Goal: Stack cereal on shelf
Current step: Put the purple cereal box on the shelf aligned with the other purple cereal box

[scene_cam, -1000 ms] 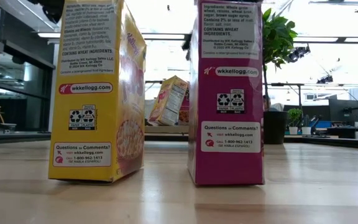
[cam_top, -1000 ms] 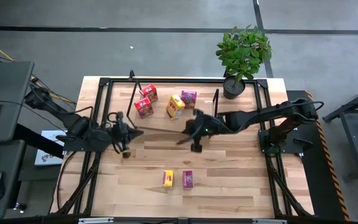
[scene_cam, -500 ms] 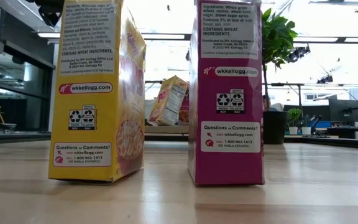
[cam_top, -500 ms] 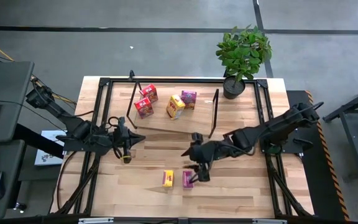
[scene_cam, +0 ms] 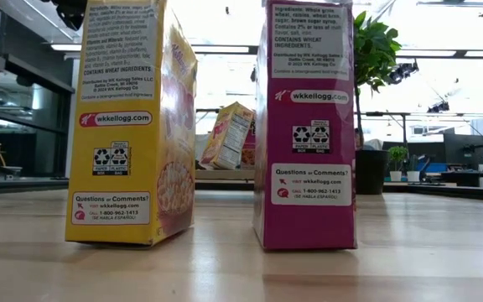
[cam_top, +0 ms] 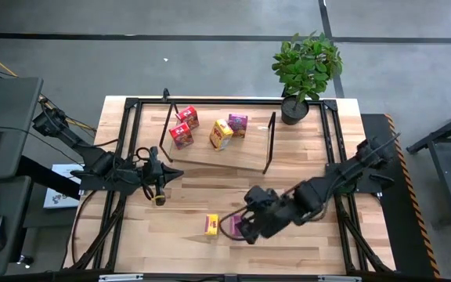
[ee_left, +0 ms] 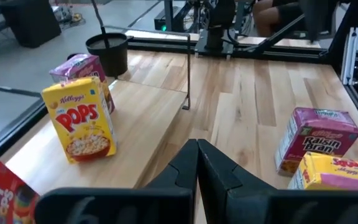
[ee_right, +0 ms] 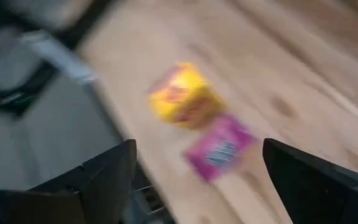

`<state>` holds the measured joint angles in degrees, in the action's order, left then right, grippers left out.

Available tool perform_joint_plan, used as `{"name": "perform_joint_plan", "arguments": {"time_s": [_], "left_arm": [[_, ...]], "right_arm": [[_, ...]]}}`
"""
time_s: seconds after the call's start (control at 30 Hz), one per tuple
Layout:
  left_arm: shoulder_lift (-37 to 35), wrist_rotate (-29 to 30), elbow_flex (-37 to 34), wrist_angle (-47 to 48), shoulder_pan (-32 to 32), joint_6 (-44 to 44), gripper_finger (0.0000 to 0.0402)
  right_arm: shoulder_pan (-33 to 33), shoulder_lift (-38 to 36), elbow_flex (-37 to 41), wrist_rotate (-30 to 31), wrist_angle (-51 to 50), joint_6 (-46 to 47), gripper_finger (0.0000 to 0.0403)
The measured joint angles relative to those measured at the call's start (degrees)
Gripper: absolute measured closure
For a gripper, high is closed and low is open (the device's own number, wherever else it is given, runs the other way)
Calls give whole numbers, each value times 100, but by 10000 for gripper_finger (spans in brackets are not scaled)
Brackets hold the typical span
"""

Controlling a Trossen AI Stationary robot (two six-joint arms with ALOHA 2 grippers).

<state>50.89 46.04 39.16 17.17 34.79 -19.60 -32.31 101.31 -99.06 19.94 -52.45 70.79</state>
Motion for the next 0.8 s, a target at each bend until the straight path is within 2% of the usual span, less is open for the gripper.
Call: {"name": "perform_joint_plan", "arguments": {"time_s": [0.1,0.2,0.4,0.6,0.67,0.8], "left_arm": [[0,-17,0,-59,0,160,401],[0,-86,0,-50,-1,226,401],[0,-105,0,-49,-2,359,401],[0,-114,0,-53,-2,460,401],[0,-116,0,-50,-2,528,401],[0,-116,0,-46,-4,534,401]], "right_arm": [[-48,618,-877,264,-1517,1202,61],[-27,1229,-1615,184,-2273,1852,61],[49,2272,-2719,-56,-2199,1957,61],[44,3051,-3529,-244,-3157,2501,61],[41,3160,-3596,-202,-3350,2715,61],[77,3174,-3316,-202,-2853,2793,61]]}}
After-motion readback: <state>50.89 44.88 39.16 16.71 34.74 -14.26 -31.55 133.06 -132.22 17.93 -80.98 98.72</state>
